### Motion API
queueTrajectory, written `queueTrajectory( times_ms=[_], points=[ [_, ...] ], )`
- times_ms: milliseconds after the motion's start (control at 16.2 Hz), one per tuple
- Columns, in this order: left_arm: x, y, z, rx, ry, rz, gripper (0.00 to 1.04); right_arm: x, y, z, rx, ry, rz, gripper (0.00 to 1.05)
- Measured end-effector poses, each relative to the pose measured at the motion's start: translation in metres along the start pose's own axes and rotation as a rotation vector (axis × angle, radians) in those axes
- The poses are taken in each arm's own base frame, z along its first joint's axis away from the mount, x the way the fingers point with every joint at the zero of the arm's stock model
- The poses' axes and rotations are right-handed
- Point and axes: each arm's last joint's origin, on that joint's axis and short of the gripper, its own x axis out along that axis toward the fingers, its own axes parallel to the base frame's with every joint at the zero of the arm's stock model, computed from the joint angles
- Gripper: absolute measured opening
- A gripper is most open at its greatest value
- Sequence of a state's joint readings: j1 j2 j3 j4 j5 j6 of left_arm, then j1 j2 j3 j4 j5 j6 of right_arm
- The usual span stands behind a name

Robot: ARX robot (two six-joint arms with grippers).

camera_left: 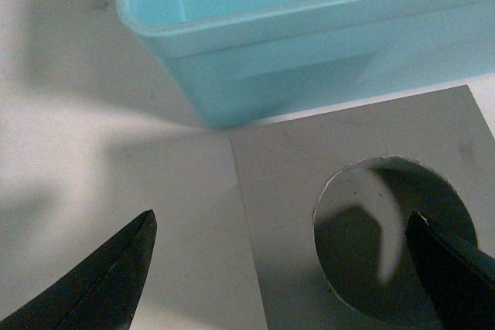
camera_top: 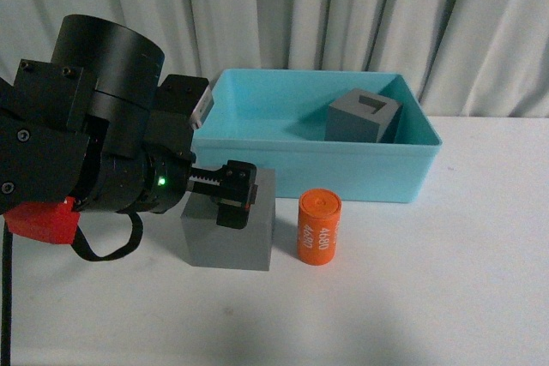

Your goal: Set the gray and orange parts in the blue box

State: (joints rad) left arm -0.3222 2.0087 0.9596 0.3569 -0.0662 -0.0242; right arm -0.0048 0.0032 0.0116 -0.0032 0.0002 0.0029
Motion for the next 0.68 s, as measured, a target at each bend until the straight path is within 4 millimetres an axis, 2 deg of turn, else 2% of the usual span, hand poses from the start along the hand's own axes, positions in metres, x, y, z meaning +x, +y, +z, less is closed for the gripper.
queueTrajectory(
  times_ms=[494,556,680],
  points=[
    [0.0046,0.0009,0.0033,0.005,0.021,-0.008,0.98,0.0000,0.0000,0.0000,0.000,0.000,0.000,0.98],
    [0.0047,0.0008,0.0032,0.004,0.025,-0.013,0.90,0.0000,0.0000,0.0000,0.000,0.000,0.000,0.98],
    [0.0049,0.0005,0.0022,0.004,0.033,-0.022,0.66,0.0000,0.0000,0.0000,0.000,0.000,0.000,0.98]
  ],
)
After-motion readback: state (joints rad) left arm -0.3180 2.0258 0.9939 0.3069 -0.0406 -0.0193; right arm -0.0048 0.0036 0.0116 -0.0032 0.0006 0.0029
